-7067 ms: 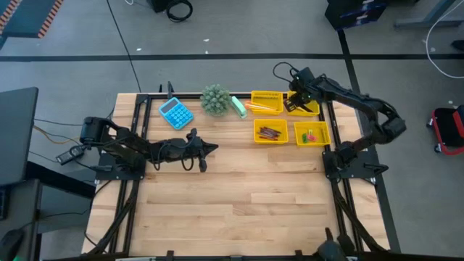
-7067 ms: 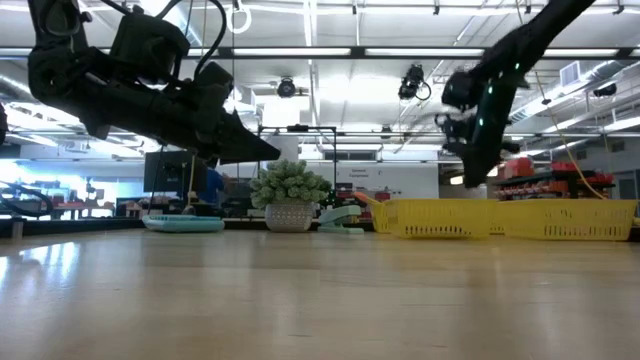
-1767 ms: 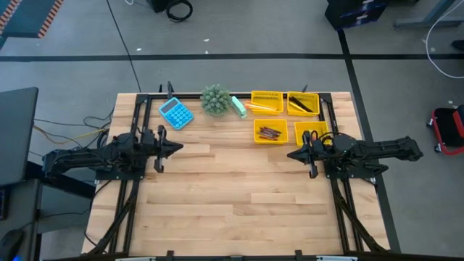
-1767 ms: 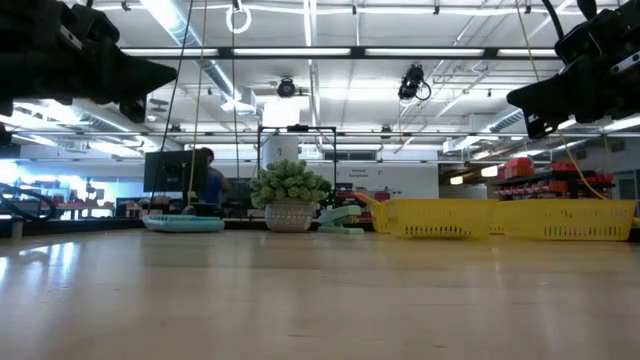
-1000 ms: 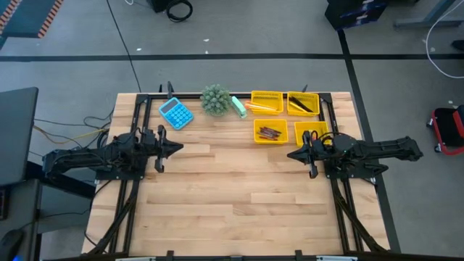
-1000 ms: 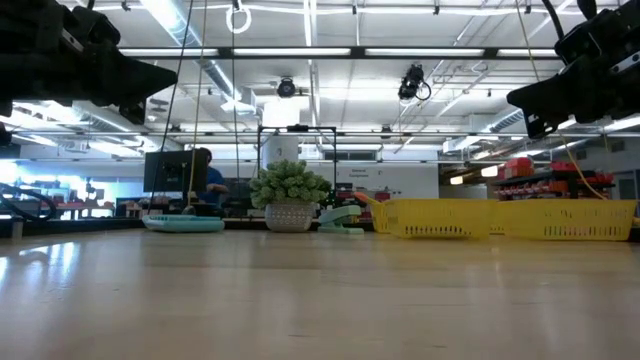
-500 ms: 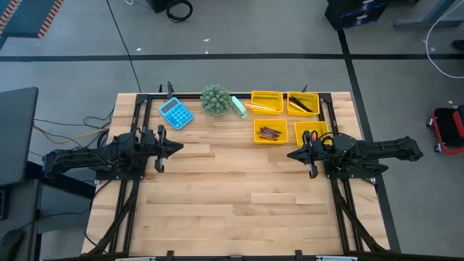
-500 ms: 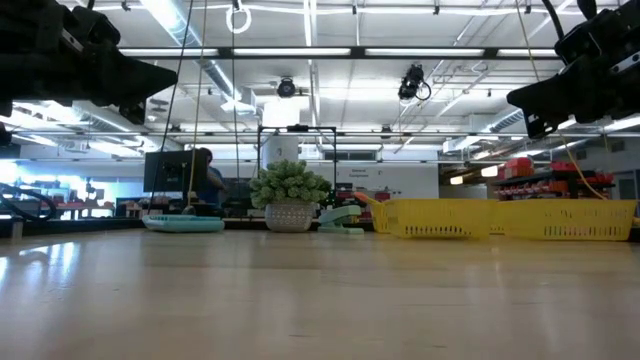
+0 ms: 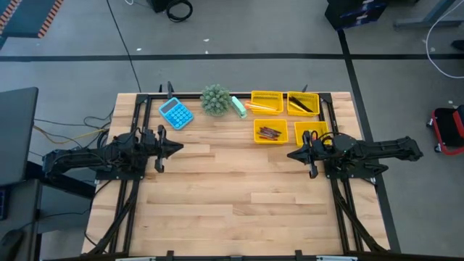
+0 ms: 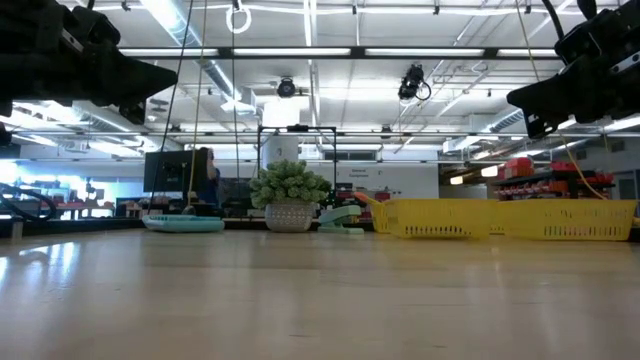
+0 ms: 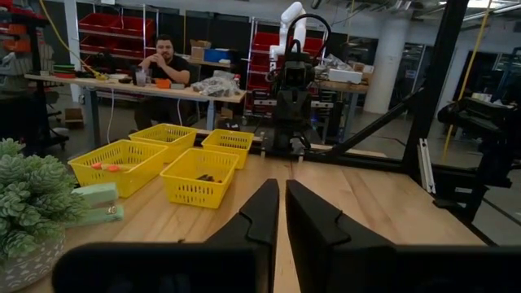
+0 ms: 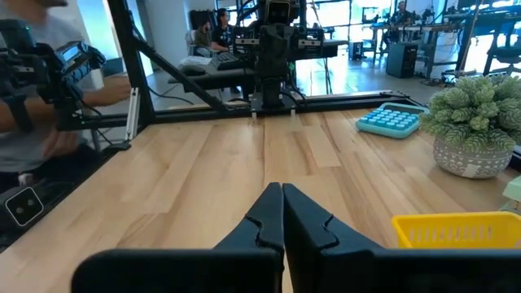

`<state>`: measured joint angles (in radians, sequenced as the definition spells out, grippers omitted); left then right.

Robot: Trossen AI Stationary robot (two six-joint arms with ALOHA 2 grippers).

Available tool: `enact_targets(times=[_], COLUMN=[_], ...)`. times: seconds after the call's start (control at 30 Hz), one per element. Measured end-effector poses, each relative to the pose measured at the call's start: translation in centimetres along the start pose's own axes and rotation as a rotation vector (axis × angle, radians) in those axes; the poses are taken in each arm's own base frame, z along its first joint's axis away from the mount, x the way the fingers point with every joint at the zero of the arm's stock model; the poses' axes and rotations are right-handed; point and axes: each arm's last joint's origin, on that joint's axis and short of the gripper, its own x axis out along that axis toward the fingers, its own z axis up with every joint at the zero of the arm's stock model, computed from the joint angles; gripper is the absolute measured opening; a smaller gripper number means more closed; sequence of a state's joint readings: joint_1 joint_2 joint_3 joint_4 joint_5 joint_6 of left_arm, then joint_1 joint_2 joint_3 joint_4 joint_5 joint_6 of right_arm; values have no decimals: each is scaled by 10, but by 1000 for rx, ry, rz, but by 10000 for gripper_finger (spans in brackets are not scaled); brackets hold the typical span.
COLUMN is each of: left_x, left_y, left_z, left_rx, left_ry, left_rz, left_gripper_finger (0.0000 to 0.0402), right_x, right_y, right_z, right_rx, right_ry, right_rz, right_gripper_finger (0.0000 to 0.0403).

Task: Sort crayons/erasers/pens/pencils in bins
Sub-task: Return to Home Position

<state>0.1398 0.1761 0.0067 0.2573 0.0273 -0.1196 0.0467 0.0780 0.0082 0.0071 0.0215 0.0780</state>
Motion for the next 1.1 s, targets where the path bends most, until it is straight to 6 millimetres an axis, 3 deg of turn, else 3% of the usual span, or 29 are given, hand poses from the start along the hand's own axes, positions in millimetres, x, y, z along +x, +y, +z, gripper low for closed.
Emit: enact_targets(times=[1.1], left_x=[0], left_y=[0], left_z=[0], left_rx=[0], left_ry=[0], left_rz=[0], left_gripper_finger=[24], right_x=[0], right_y=[0], right_z=[0], right_rx=[0], right_ry=[0], right_rz=[1], right_gripper_finger=[8])
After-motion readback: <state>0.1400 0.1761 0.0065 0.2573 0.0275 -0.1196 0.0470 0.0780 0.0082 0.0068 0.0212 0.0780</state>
